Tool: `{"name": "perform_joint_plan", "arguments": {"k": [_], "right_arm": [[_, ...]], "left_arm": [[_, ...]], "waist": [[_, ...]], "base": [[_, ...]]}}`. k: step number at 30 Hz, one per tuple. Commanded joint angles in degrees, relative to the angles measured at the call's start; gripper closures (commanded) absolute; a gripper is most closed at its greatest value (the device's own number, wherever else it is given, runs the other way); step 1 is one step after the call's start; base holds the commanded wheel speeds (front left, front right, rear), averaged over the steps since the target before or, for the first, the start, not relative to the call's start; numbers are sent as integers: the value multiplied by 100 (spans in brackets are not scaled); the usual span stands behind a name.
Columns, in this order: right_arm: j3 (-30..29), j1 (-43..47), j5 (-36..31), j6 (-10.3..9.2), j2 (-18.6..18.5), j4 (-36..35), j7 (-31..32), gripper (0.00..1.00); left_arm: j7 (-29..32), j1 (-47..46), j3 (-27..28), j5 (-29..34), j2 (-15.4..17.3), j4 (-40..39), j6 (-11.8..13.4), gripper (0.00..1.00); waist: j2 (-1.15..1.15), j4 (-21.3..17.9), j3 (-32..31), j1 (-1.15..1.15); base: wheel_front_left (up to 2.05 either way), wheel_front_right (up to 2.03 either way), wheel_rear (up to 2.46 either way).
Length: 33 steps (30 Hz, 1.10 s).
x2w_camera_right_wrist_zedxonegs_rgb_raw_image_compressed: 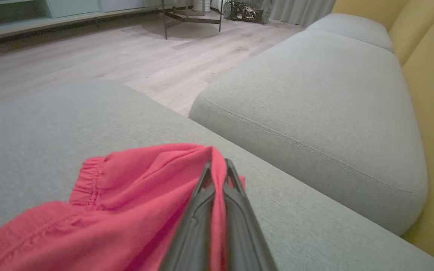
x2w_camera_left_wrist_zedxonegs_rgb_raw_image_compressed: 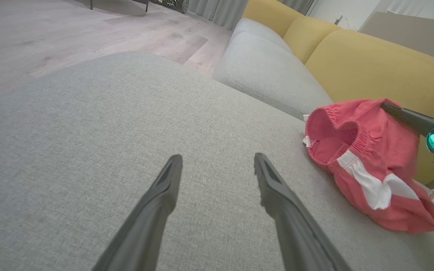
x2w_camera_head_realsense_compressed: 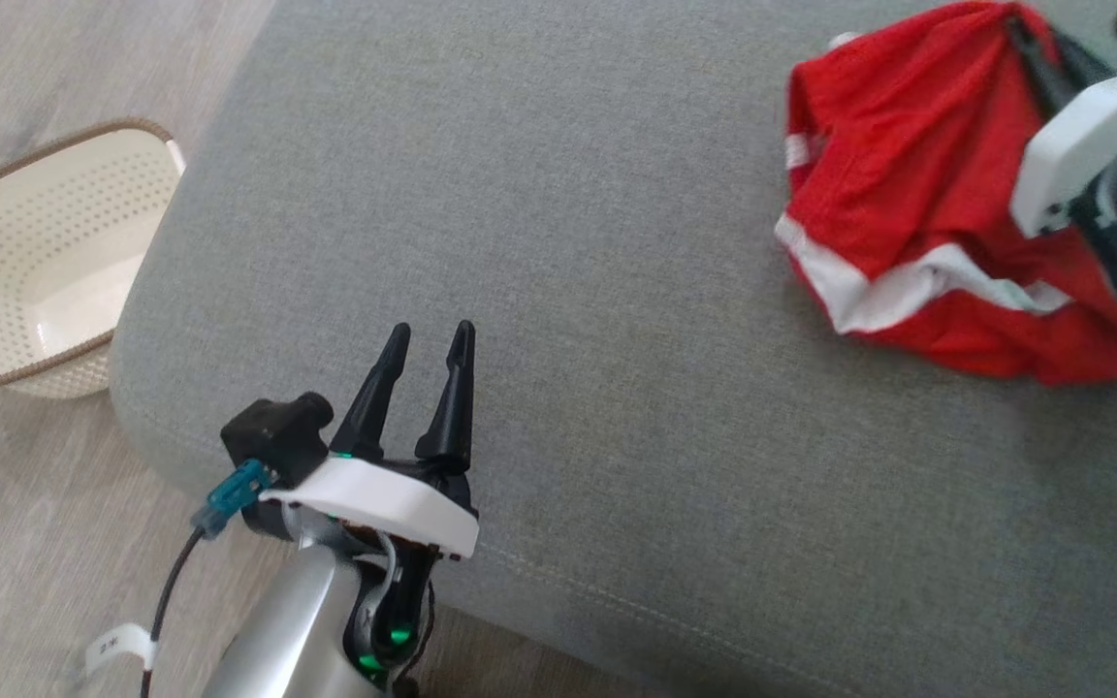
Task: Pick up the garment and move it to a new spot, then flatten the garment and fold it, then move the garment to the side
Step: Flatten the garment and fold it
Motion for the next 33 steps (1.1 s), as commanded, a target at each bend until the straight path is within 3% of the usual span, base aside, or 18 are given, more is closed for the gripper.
{"name": "perform_joint_plan", "arguments": {"k": [1,2,3,4,12,19,26,33], "right_arm": [[-151,-166,-145,-4,70,131,-74,100],[-212,-191,-215,-4,111,294,-68,100],[-247,-201,-271,-4,161,411,-101,7],[-288,-197,-292,-4,214,523,-127,0],[-473,-72,-455,-4,457,986,-579,0],[-905,331,-281,-4,639,844,-1222,0],[-1532,1287,-24,-4,798,144,-1635,0],[-2156,2761,-164,-4,1173,-1145,-1739,0]], "left_arm": [[-70,-261,131,-46,50,-220,39,0],[-70,-264,120,-55,50,-226,46,0],[-70,-266,112,-63,50,-230,53,0],[-70,-266,108,-69,50,-232,62,0],[-70,-289,208,13,50,-216,78,0],[-70,-295,417,183,50,-189,21,0],[-70,-264,671,326,50,-149,-61,0],[-70,-172,858,356,50,-140,-118,0]], "waist": [[0,44,40,0],[0,52,49,0],[0,55,54,0],[0,51,54,0],[0,-315,-113,0],[0,-881,-377,0],[0,-1542,-637,0],[0,-2035,-740,0]], "base": [[0,0,0],[0,0,0],[0,0,0],[0,0,0],[0,0,0],[0,0,0],[0,0,0],[0,0,0]]}}
